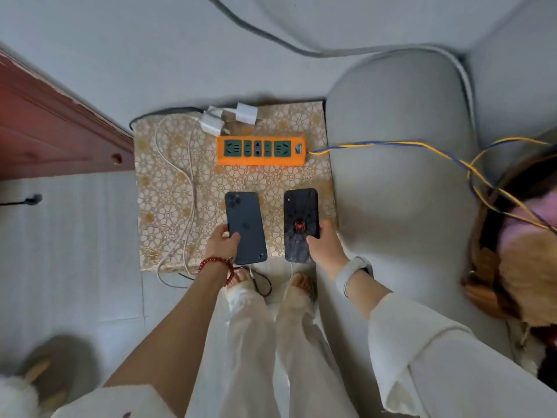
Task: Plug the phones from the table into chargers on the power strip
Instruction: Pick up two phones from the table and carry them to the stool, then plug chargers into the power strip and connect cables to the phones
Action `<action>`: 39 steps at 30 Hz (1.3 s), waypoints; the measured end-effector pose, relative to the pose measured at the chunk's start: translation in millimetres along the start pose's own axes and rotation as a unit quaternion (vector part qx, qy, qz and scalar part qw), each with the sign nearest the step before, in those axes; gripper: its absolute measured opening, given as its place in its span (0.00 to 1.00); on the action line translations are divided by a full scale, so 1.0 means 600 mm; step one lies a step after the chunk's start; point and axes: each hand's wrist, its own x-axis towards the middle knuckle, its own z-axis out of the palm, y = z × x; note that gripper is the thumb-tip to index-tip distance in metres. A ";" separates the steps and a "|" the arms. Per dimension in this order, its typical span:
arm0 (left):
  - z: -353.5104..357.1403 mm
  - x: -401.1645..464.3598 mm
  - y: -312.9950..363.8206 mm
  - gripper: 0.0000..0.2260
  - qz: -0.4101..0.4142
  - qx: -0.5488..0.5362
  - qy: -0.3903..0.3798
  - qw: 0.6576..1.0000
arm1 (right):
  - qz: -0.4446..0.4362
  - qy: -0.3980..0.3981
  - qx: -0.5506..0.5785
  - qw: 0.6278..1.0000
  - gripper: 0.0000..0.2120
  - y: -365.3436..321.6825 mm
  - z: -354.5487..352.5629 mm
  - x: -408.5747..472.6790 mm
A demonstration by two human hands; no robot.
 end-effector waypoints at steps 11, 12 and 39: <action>-0.006 0.026 -0.013 0.14 0.105 0.237 0.043 0.965 | -0.040 0.042 -0.313 0.948 0.13 -0.025 0.012 0.032; -0.008 0.025 -0.011 0.15 0.105 0.256 0.038 0.960 | -0.039 0.042 -0.340 0.939 0.13 -0.029 0.015 0.028; -0.146 0.194 0.159 0.11 0.311 0.048 0.097 0.944 | -0.357 0.184 -0.431 0.808 0.14 -0.348 0.088 0.207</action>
